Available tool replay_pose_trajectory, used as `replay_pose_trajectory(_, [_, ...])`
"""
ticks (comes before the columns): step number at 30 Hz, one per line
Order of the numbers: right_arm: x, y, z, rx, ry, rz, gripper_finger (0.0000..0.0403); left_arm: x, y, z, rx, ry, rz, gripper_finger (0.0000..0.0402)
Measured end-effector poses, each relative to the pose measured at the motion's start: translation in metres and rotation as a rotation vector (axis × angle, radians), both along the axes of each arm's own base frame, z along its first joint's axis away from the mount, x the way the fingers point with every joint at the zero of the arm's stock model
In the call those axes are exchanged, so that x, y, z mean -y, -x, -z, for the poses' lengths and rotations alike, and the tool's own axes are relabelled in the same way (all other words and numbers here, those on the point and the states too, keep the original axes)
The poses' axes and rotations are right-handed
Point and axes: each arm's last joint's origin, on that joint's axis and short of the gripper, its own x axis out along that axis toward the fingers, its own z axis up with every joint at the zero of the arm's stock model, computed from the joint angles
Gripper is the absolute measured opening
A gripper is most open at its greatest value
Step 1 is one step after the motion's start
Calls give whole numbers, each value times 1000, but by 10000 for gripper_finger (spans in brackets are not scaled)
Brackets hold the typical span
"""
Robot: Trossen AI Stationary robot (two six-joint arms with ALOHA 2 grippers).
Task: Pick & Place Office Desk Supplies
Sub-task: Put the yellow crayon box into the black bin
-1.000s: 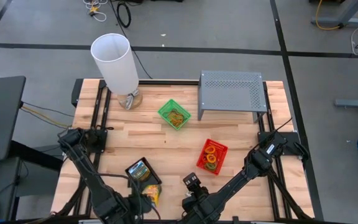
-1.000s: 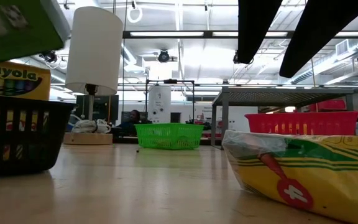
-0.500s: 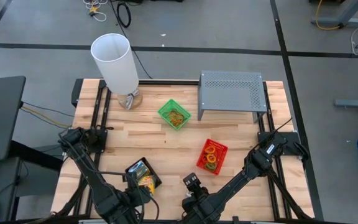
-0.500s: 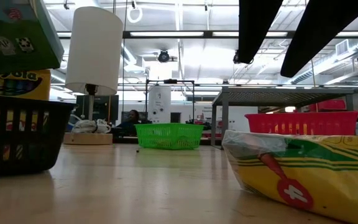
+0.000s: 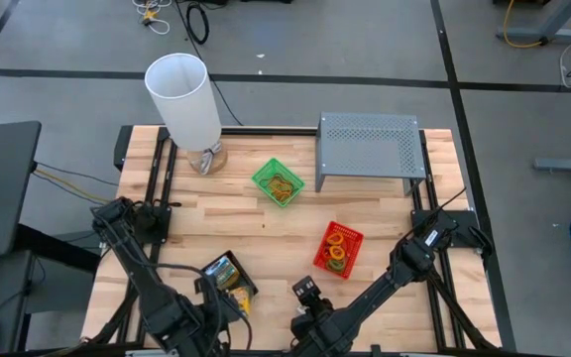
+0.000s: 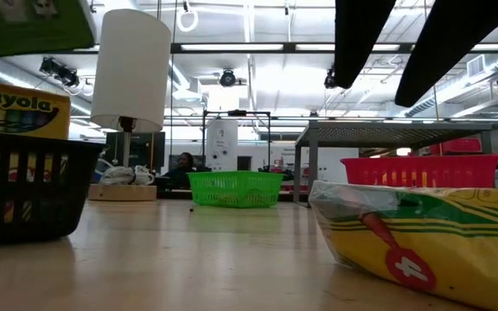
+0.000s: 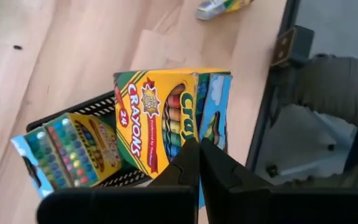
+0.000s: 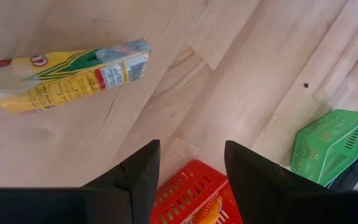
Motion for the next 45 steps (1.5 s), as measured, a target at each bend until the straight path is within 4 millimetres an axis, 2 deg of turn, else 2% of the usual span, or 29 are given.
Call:
replay_pose_trajectory(10, [-1, 1, 1, -32, -34, 3, 187, -15, 2, -4, -79, -4, -62, 1])
replay_pose_trajectory(14, [-2, 2, 1, -41, -45, 5, 181, -25, 12, -17, -72, -14, -98, 1])
replay_pose_trajectory(17, [-1, 2, 1, -44, -48, 6, 172, -31, 19, -19, -58, -10, -129, 1])
replay_pose_trajectory(31, [-2, 2, 1, -62, -68, 9, 149, -31, 20, 7, -28, 119, -122, 1])
replay_pose_trajectory(45, [-2, 2, 1, -66, -65, 1, 149, -45, 2, 40, -90, 165, -76, 1])
